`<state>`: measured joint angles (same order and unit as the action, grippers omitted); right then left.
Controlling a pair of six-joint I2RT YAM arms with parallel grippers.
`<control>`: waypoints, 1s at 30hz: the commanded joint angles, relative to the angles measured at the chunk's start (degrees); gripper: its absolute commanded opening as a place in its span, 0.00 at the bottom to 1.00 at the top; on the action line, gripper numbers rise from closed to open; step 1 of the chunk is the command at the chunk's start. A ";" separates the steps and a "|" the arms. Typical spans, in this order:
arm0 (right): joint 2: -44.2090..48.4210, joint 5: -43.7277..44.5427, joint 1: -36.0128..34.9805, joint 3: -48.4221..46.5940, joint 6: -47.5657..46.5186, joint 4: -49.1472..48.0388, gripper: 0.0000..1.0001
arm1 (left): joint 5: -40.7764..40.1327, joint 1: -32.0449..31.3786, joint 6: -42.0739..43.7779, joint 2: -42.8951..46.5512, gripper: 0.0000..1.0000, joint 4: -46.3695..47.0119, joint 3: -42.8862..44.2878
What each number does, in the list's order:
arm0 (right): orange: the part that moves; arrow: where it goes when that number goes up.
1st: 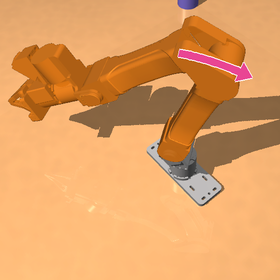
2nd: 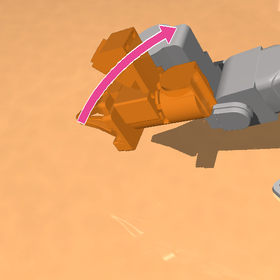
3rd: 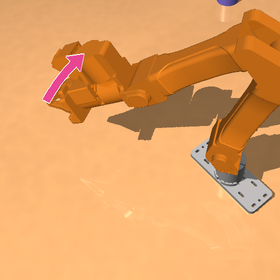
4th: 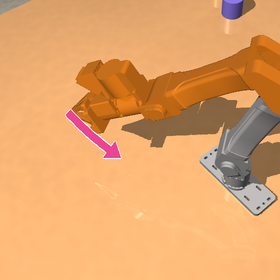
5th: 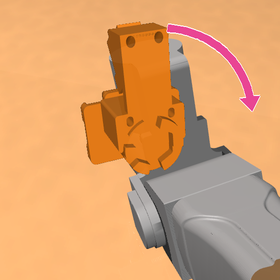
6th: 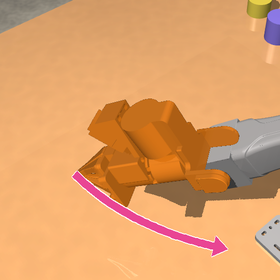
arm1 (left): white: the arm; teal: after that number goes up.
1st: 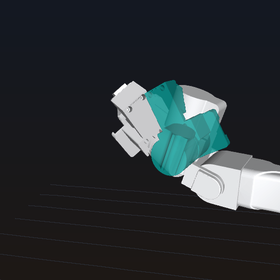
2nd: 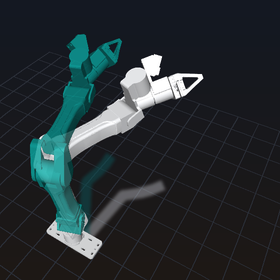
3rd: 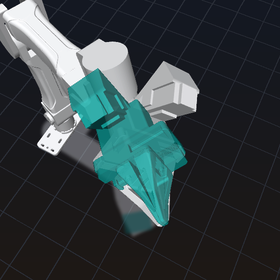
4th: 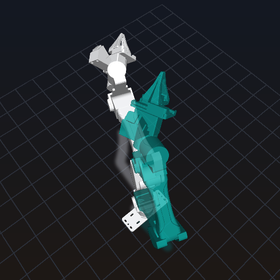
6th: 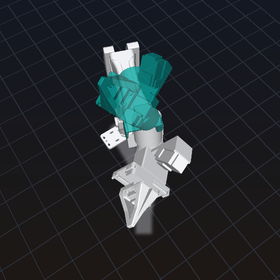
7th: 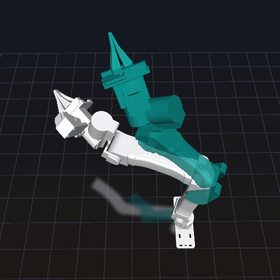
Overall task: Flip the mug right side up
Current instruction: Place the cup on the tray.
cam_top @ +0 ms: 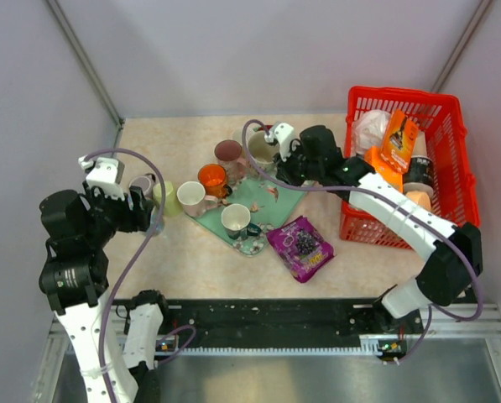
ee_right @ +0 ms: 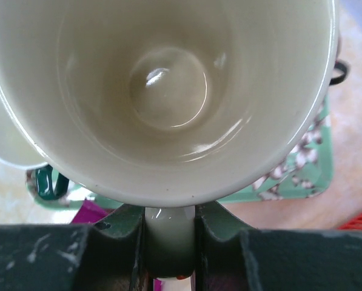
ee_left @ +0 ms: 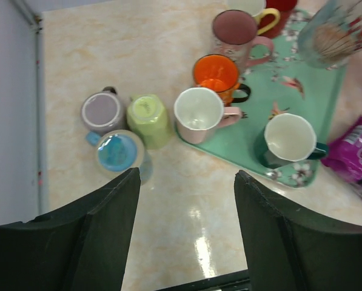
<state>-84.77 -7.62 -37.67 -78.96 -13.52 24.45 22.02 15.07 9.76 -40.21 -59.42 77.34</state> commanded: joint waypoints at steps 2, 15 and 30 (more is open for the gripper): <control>0.40 -2.24 -0.47 0.73 -0.02 -9.15 0.00 | 11.12 0.13 -2.20 -0.40 0.68 4.30 -1.05; -6.36 1.81 -1.26 2.41 4.46 -10.56 0.00 | 8.57 1.19 -4.22 1.36 0.68 7.48 -5.36; -11.90 4.10 -5.48 2.14 7.98 -9.24 0.00 | 9.18 2.16 -5.63 2.94 0.68 8.00 -6.68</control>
<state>-97.25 -3.84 -42.76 -73.91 -6.90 22.72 29.76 16.45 5.45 -37.91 -54.33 70.78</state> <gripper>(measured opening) 0.192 0.681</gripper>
